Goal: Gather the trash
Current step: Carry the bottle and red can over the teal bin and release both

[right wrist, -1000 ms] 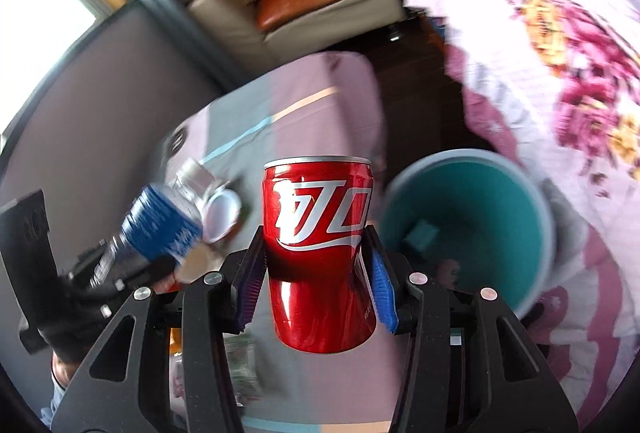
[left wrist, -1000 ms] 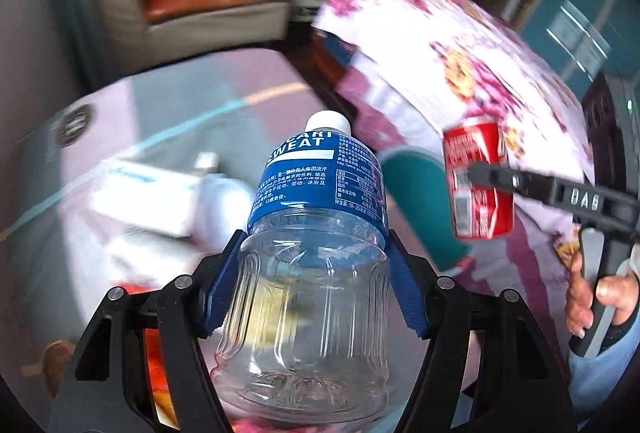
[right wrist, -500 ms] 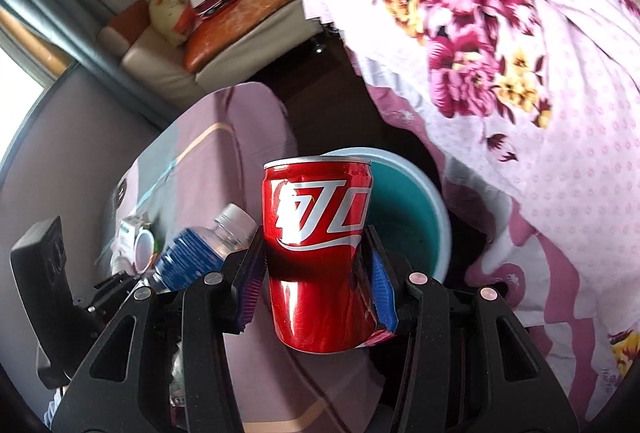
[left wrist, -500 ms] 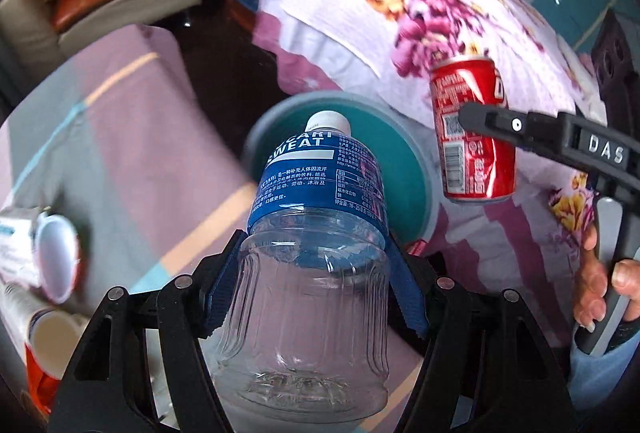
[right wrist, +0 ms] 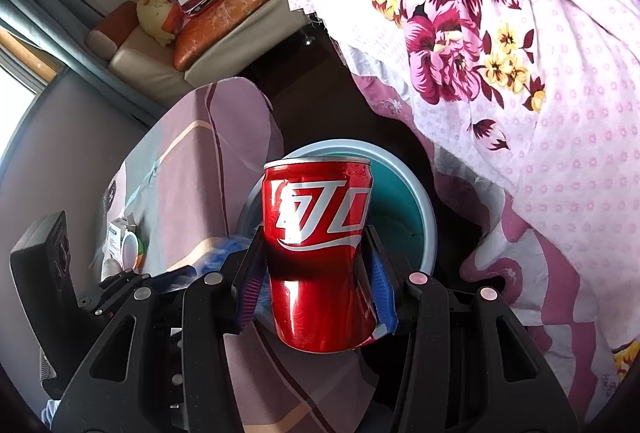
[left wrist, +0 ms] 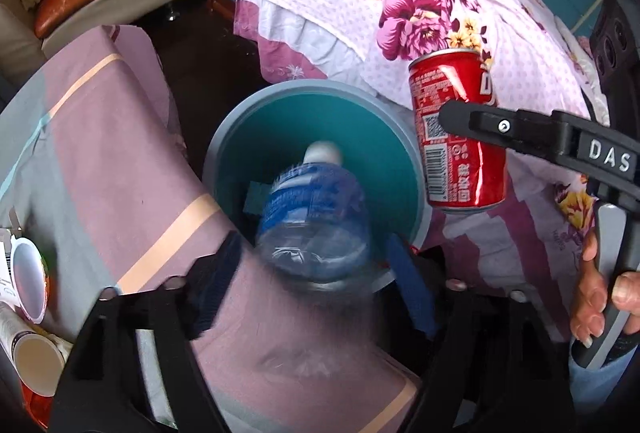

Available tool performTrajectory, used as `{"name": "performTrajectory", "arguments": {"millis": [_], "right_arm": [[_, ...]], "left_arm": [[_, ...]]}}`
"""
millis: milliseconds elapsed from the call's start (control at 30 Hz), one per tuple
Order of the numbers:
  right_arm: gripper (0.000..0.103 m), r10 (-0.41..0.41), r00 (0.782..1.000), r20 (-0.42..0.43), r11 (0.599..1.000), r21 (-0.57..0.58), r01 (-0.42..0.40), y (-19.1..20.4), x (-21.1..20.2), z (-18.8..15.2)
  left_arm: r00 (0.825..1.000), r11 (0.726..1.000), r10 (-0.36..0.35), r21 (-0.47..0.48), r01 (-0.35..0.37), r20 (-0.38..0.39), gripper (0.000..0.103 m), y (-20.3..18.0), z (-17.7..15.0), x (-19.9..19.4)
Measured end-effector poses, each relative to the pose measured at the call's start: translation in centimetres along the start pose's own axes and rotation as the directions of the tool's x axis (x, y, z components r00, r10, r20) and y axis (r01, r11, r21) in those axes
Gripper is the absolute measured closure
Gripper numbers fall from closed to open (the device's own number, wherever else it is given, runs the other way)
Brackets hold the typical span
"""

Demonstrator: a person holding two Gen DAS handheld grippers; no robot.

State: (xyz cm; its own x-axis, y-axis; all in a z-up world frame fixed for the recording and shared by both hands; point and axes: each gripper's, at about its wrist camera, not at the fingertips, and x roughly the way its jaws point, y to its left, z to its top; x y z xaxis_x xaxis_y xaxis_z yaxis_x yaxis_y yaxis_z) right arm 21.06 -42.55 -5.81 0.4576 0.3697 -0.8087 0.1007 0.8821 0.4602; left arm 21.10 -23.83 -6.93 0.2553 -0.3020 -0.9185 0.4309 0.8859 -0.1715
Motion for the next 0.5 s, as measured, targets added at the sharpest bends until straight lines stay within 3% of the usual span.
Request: {"name": "performTrajectory", "arguments": {"millis": [500], "right_arm": [[0.058, -0.017, 0.999, -0.029, 1.000, -0.024, 0.016, 1.2, 1.0, -0.3]], "left_arm": [[0.998, 0.998, 0.003, -0.067, 0.001, 0.065, 0.012, 2.2, -1.1, -2.2]]}}
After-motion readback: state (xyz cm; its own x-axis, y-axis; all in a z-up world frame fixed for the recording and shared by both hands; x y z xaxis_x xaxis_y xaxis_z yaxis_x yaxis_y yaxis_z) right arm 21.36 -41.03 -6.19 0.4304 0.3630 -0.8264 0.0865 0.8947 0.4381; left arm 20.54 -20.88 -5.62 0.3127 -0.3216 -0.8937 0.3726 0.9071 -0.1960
